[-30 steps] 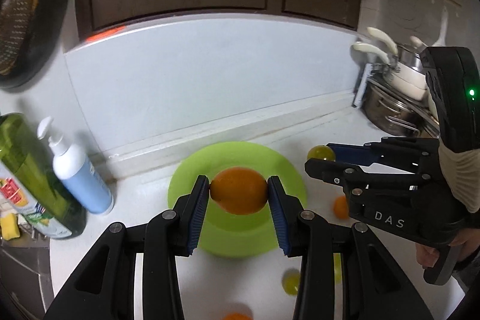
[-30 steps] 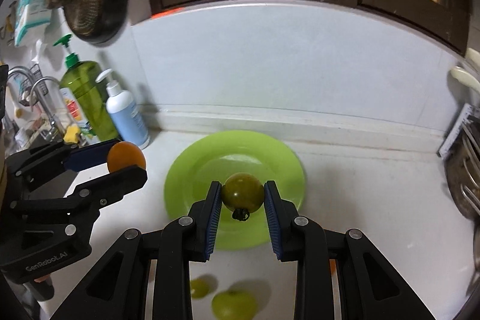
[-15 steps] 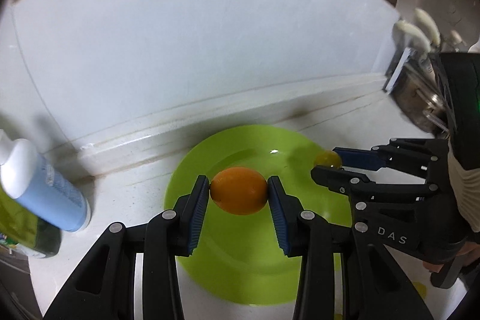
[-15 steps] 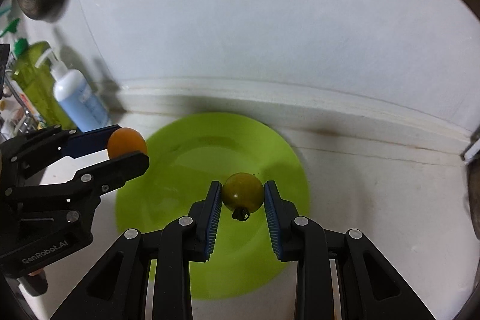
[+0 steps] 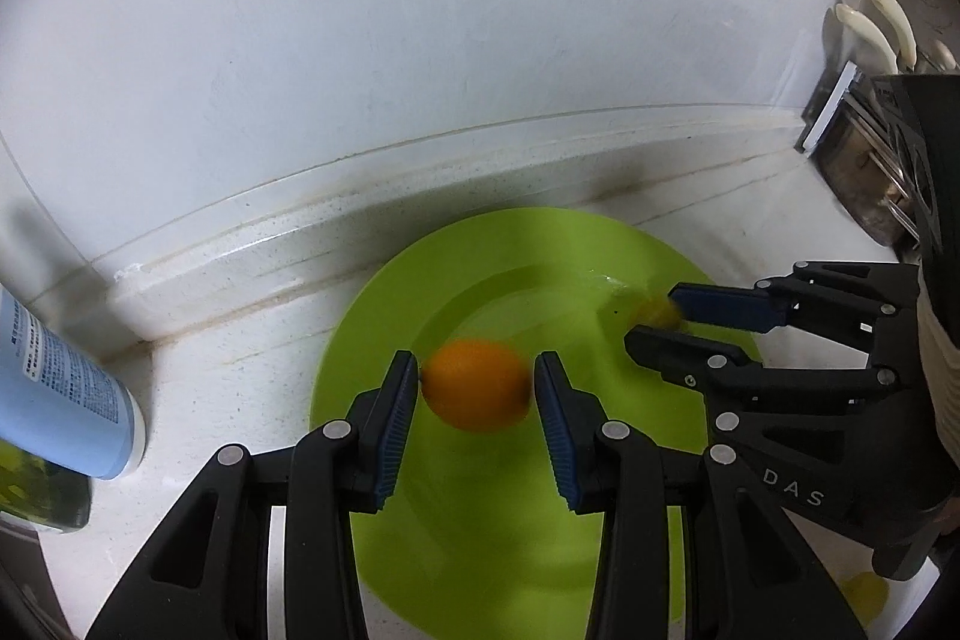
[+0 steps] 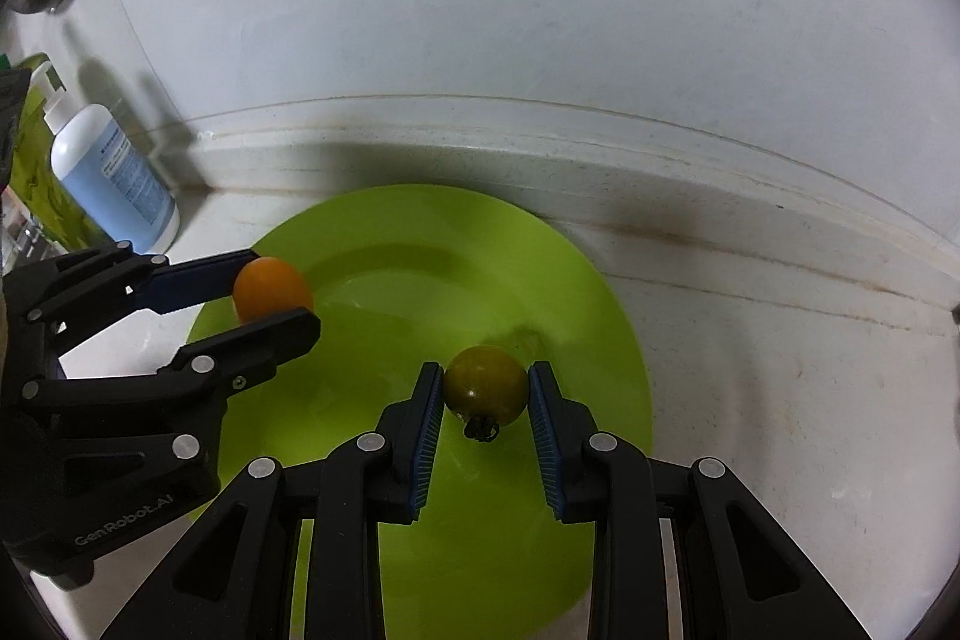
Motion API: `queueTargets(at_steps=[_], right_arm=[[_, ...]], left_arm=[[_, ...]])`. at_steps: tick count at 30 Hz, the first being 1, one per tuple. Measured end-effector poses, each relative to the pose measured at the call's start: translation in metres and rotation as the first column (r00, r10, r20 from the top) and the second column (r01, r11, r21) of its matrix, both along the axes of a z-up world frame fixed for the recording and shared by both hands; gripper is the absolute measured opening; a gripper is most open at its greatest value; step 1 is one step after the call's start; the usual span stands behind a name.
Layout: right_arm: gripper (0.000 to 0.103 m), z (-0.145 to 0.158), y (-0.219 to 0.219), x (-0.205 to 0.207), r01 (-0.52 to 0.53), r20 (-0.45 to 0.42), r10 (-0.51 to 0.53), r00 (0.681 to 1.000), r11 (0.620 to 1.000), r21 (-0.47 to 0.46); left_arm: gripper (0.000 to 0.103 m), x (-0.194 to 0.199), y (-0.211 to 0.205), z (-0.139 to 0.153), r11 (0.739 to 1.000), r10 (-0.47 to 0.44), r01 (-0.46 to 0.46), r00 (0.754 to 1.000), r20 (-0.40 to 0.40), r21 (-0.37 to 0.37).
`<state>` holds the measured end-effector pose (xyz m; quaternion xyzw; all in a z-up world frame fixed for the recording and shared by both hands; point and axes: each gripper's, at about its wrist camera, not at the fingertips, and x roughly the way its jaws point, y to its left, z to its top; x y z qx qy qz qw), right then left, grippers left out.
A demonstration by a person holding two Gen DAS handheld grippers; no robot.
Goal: Organize fruits
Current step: 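Carry the lime and orange to the green plate and open both tools, then pull both tools back from the plate toward the remaining fruits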
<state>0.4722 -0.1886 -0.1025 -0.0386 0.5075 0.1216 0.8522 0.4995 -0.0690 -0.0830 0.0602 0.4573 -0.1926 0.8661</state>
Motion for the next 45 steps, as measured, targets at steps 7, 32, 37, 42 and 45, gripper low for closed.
queueTargets(at_steps=[7, 32, 37, 42, 45], right_arm=[[0.048, 0.015, -0.006, -0.011, 0.047, 0.037, -0.047, 0.998, 0.999, 0.003], [0.056, 0.12, -0.01, -0.246, 0.193, 0.33, -0.195, 0.924, 0.98, 0.038], [0.056, 0.114, -0.005, -0.278, 0.196, 0.331, -0.189, 0.925, 0.981, 0.012], [0.056, 0.102, 0.001, -0.301, 0.193, 0.313, -0.184, 0.932, 0.981, 0.0], [0.056, 0.089, 0.004, -0.311, 0.186, 0.277, -0.177, 0.944, 0.983, -0.006]], left_arm=[[0.049, -0.02, 0.01, 0.022, 0.999, 0.032, -0.031, 0.999, 0.039, -0.033], [0.073, -0.242, 0.04, 0.111, 0.995, -0.075, 0.091, 0.946, 0.315, -0.036], [0.073, -0.269, 0.041, 0.098, 0.99, -0.124, 0.137, 0.944, 0.307, -0.019], [0.073, -0.29, 0.04, 0.08, 0.983, -0.176, 0.182, 0.937, 0.301, 0.007], [0.073, -0.301, 0.038, 0.068, 0.976, -0.217, 0.217, 0.929, 0.3, 0.032]])
